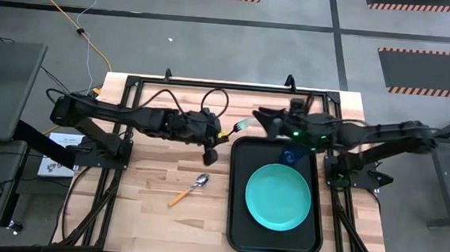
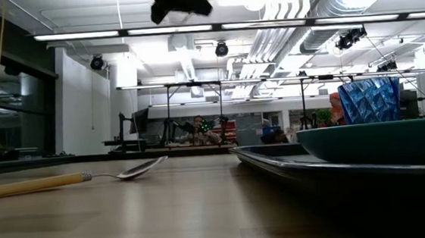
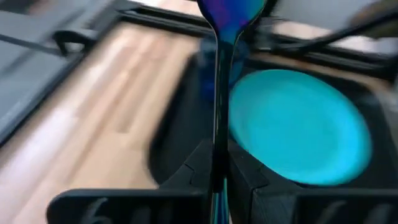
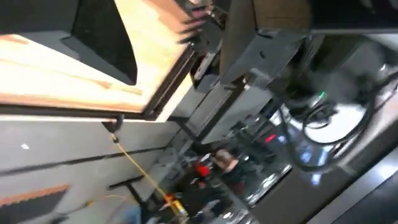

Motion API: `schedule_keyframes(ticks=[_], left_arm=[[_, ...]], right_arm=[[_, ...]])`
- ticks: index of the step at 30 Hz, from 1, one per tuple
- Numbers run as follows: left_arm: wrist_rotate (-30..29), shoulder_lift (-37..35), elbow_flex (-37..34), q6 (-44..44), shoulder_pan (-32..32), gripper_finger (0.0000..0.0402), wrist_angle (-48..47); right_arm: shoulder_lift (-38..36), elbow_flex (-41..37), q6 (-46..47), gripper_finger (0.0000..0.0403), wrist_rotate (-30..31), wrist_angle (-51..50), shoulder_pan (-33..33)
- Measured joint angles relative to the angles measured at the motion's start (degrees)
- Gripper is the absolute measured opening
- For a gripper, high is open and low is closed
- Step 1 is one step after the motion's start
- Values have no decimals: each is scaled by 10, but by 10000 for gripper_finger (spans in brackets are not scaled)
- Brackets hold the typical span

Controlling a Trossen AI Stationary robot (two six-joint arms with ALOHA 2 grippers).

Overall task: Pick and place plate/cup/fork/spoon on tray
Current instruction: Put the blue fork on black serving tray to the right of the blue plate

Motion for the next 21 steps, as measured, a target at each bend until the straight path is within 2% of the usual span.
schedule_keyframes(ticks=[3,5,8,10,15,19,21], left_arm=[[112,-20,0,-33,10,10,-6],[224,-29,0,-78,22,10,-1],[421,-31,1,-160,41,10,1],[521,-30,0,-201,48,10,11],[624,-25,1,-294,49,10,70],[647,-13,0,-368,49,10,82],[648,-8,0,-391,48,10,85]], right_arm=[[-40,0,-33,231,-77,-26,-5],[-59,1,-50,231,-143,-51,-5],[-70,1,-81,232,-229,-81,0],[-68,1,-97,232,-264,-88,8],[-36,1,-163,232,-294,-101,37],[-11,0,-238,232,-298,-98,53],[-7,0,-264,232,-277,-93,57]])
